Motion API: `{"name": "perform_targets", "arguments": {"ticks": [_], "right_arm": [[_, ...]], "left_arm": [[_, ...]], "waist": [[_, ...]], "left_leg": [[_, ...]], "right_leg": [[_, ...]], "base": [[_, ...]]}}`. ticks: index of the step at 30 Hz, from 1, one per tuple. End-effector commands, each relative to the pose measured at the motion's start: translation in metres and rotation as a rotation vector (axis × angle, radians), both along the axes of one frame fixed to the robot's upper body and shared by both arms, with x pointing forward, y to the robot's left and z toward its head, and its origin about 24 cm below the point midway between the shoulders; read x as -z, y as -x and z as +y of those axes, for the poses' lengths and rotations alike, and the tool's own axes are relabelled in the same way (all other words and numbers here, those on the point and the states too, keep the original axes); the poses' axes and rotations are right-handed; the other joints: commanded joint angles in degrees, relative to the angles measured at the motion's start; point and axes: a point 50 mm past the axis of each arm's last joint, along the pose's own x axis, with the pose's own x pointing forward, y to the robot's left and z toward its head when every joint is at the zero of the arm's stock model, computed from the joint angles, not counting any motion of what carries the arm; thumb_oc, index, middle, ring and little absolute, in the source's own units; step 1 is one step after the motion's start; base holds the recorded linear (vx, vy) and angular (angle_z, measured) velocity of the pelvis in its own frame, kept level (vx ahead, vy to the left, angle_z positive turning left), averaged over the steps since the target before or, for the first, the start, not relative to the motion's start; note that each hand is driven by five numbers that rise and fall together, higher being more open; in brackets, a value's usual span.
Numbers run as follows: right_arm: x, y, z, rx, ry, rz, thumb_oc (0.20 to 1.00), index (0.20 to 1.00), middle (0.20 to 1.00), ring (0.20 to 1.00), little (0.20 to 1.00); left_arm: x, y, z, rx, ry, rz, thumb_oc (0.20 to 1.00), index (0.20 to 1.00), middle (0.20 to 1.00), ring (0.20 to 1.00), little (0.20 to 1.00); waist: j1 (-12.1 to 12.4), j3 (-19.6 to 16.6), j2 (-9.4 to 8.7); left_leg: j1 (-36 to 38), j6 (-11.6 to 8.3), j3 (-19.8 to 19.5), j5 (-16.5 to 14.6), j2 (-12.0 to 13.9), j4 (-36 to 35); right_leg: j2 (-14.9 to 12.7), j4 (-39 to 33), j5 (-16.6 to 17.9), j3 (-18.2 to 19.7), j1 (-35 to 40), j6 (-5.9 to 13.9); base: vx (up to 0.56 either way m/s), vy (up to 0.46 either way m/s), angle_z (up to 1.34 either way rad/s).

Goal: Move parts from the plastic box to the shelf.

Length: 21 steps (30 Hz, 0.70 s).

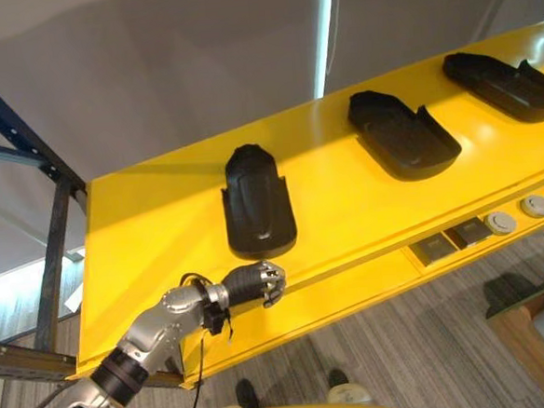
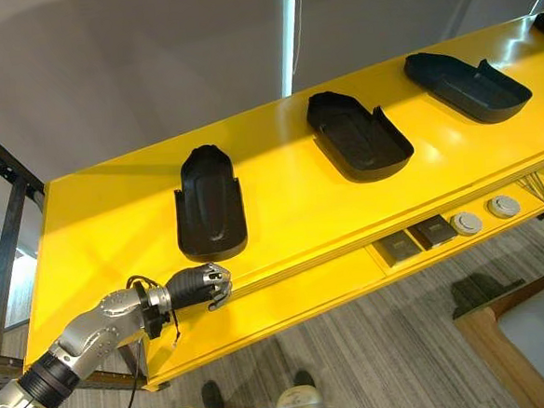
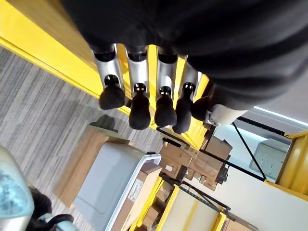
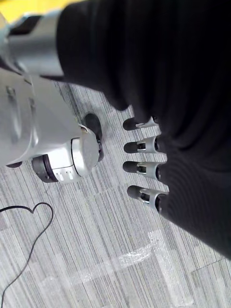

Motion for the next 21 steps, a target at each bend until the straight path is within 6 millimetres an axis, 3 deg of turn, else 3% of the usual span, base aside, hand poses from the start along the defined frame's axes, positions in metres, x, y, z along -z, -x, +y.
{"name": "perform_targets", "arguments": {"ticks": [1,21], "right_arm": [[0.001,-0.004,0.004,-0.026,0.001,0.006,1.000,1.000,1.000,1.000,1.000],[0.003,-0.010,0.014,-0.045,-0.013,-0.001,1.000,1.000,1.000,1.000,1.000]], "left_arm": [[-0.023,-0.020,-0.002,-0.068,0.074,-0.139,0.200,0.200,0.200,0.200,0.200],[-0.018,-0.031,-0.009,-0.323,0.181,-0.156,0.200,0.200,0.200,0.200,0.200]], "waist": [[-0.03,3.27,-0.92],[0.27,4.90,-1.35]], "left_leg": [[2.42,0.07,0.96,-8.68,0.95,-0.02],[2.76,-0.13,0.58,-8.84,1.06,-0.02]], "right_leg": [[-0.25,0.21,-3.50,-2.96,-0.43,-0.41],[-0.28,0.73,-4.03,-3.75,-0.09,-0.77]], "base": [[0.00,0.000,0.00],[0.00,0.000,0.00]]}}
